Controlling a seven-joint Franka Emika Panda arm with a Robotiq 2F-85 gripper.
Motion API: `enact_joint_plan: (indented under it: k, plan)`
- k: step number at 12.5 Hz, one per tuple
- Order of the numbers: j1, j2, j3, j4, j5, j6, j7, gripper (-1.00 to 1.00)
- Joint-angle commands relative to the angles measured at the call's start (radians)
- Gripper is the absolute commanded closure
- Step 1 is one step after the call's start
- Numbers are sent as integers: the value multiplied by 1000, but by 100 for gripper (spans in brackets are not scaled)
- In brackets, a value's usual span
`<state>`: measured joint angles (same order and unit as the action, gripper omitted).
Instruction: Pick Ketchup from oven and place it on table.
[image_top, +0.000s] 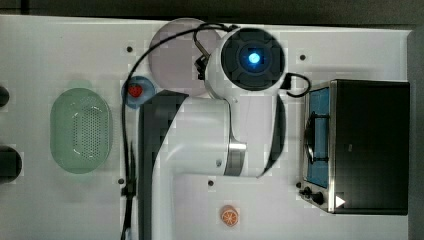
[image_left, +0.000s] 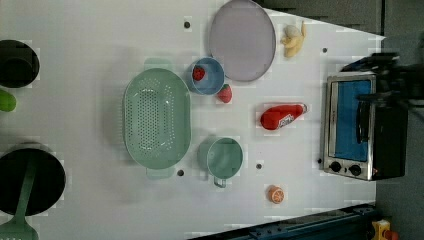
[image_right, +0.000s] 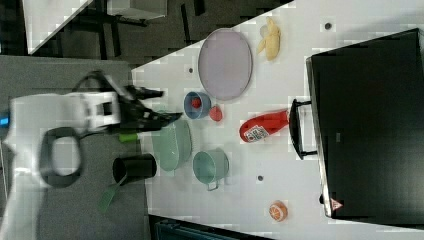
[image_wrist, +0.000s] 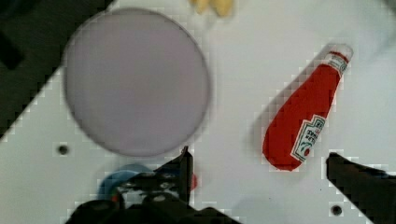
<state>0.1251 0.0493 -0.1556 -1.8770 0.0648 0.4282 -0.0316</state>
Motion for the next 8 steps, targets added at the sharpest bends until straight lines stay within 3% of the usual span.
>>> enact_joint_plan:
  k: [1,8]
  plan:
    - [-3,7,5,126,2,-115,16,-100]
    - [-8,6,-14,314,2,-445,16,-100]
